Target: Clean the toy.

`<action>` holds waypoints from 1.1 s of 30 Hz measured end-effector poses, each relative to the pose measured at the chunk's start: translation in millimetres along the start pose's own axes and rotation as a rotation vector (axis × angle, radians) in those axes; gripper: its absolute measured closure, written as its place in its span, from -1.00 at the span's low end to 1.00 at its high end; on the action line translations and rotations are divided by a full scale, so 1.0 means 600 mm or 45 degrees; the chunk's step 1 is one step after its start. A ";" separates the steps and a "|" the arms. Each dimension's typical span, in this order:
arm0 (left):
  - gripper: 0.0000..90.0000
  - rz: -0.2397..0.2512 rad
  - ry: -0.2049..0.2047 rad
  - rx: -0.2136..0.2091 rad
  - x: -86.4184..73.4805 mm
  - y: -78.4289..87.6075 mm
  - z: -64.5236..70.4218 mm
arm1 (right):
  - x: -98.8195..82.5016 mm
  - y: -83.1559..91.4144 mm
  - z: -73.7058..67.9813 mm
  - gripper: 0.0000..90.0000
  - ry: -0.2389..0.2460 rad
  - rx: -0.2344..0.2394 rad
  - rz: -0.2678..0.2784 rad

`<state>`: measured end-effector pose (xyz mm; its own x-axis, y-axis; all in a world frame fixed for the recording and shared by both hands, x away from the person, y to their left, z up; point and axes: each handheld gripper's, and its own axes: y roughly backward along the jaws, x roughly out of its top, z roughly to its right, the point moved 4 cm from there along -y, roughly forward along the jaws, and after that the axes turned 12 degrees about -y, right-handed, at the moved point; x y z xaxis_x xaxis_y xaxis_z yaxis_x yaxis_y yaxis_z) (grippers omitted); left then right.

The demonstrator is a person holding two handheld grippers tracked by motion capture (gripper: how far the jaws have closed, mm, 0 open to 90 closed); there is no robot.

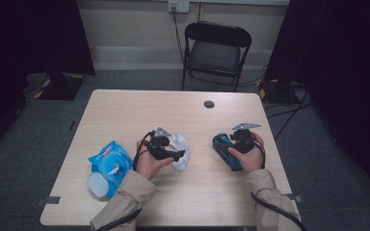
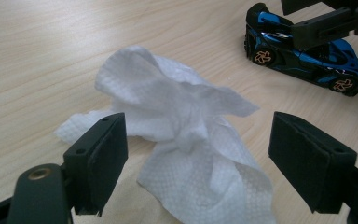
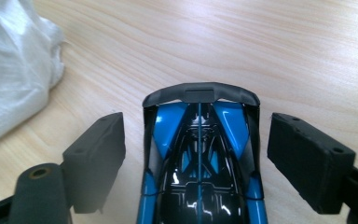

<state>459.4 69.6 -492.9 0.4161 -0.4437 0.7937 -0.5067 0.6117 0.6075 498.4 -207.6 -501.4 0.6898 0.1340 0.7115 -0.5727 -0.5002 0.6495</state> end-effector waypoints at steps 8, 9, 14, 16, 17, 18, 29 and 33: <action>-0.60 0.027 -0.009 -0.034 0.005 0.001 0.011 | -0.005 0.014 -0.003 -0.65 0.018 0.034 0.011; -0.60 0.030 -0.008 -0.037 0.005 0.001 0.012 | -0.006 0.016 -0.004 -0.65 0.015 0.045 0.014; -0.64 0.034 0.006 -0.076 0.002 0.002 0.021 | -0.010 0.025 -0.012 -0.67 0.036 0.071 0.010; -0.65 0.034 -0.001 -0.084 0.001 0.003 0.025 | -0.011 0.029 -0.015 -0.67 0.024 0.093 0.011; -0.65 0.037 -0.006 -0.098 0.001 0.003 0.028 | -0.012 0.031 -0.016 -0.66 0.024 0.096 0.011; -0.65 0.035 -0.008 -0.104 0.001 0.004 0.031 | -0.013 0.033 -0.019 -0.67 0.033 0.100 0.009; -0.65 0.048 -0.043 -0.192 -0.007 0.015 0.056 | -0.029 0.047 -0.030 -0.67 0.064 0.141 0.013; -0.65 0.030 -0.051 -0.220 -0.019 0.019 0.060 | -0.033 0.052 -0.039 -0.67 0.082 0.158 0.008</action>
<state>421.6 58.1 -493.8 0.3737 -0.4512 0.8104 -0.3772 0.7243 0.5772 456.7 -205.7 -489.1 0.6542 0.1834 0.7338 -0.5148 -0.6028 0.6096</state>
